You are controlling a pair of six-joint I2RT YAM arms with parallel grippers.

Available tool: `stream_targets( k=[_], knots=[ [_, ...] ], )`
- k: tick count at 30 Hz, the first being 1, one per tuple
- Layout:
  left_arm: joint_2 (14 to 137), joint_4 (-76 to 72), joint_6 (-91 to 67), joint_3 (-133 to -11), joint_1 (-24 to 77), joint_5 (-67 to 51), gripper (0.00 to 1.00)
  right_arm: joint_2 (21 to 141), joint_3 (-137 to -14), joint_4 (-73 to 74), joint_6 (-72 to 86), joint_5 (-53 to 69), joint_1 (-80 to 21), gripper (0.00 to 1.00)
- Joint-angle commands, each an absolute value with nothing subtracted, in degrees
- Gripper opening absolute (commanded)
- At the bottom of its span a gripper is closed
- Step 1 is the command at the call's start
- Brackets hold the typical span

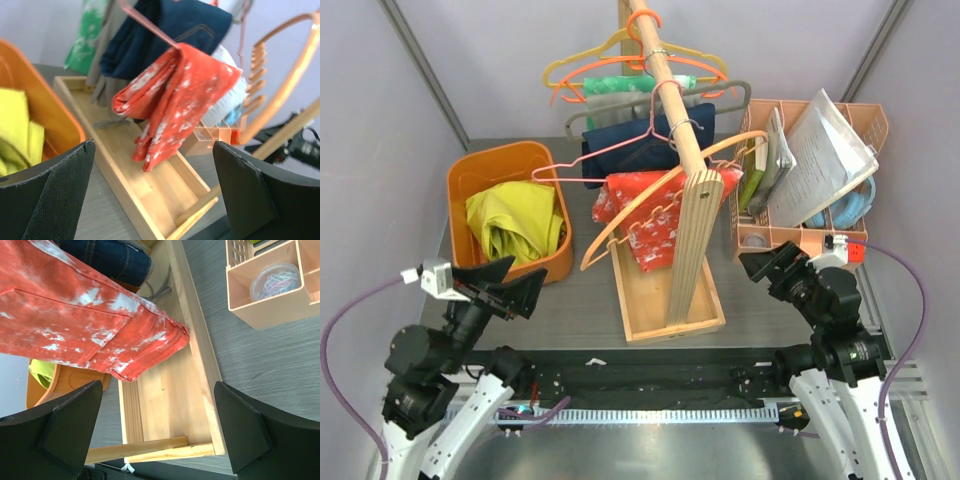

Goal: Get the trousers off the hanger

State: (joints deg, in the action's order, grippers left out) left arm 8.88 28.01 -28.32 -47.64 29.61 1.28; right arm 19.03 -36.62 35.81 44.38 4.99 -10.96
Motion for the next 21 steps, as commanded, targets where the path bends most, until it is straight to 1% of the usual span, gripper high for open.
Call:
stream_targets(
  k=[1,3,6,7,8,12,14,16,20,21],
  knots=[
    [-2.11,26.43,-36.45,-37.80,29.36,11.60,1.00,14.16,-31.92,34.81,47.97,3.25,-10.64,1.00],
    [1.47,26.98,-38.05,-34.39,29.36,6.44,1.00,9.77,-27.44,32.44,49.39,3.86,-10.72,1.00],
    [-1.74,20.94,-43.85,-26.05,29.44,2.38,1.00,2.30,-20.93,29.71,53.43,4.22,-10.72,1.00],
    [-0.97,17.96,-44.12,-24.88,29.36,1.33,1.00,0.28,-19.44,29.10,53.96,4.57,-10.64,1.00],
    [-1.14,15.23,-44.73,-22.78,29.44,-3.21,1.00,0.52,-17.07,28.22,54.31,4.92,-10.72,1.00],
    [-2.72,4.15,-50.79,-15.39,29.36,-7.73,1.00,4.13,-10.38,23.91,54.93,8.00,-10.72,1.00],
    [-2.63,0.47,-51.85,-13.10,29.36,-8.96,1.00,3.08,-7.40,23.12,55.72,8.96,-10.72,1.00],
    [-2.72,-2.71,-53.87,-11.61,29.36,-9.75,1.00,0.09,-5.98,23.38,56.16,9.49,-10.72,1.00],
    [-2.55,-15.79,-59.58,-3.55,29.36,-12.48,1.00,0.79,-5.54,22.68,52.74,9.84,-10.72,1.00],
    [-2.64,-21.82,-61.07,-1.95,29.36,-13.00,1.00,0.18,-5.28,22.59,51.86,10.45,-10.72,1.00]
  ],
)
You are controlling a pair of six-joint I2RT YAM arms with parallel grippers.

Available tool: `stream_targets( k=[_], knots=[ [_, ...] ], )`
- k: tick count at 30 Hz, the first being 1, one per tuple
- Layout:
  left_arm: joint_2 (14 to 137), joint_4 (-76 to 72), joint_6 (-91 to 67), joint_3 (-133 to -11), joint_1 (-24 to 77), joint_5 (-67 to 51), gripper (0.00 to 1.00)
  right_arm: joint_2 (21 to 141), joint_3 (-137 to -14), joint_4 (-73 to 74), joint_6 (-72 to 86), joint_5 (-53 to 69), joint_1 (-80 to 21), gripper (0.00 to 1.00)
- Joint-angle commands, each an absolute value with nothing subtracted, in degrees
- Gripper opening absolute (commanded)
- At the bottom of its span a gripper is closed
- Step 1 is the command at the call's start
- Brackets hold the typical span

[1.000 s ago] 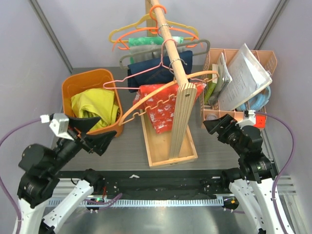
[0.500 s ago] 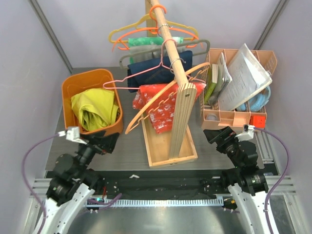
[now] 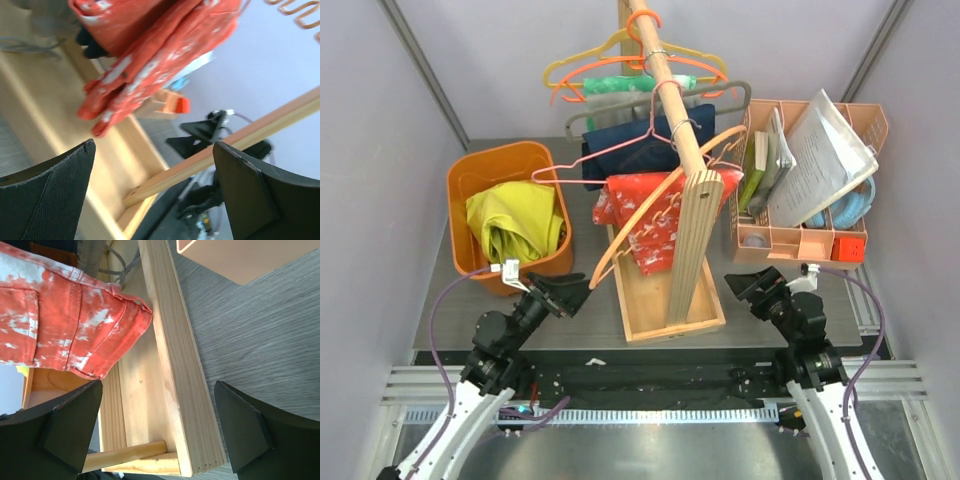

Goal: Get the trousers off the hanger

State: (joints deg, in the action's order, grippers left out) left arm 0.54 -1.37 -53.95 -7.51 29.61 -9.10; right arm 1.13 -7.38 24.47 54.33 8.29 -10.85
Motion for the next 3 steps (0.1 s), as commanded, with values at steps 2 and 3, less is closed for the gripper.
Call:
stream_targets(
  k=[2,3],
  knots=[
    [-2.55,-27.30,-65.81,2.69,29.36,-13.27,1.00,0.26,-5.36,20.75,51.59,11.68,-10.72,1.00],
    [-2.55,-33.08,-68.01,4.38,29.44,-13.36,1.00,0.09,-5.62,20.05,51.77,12.56,-10.72,1.00]
  ],
)
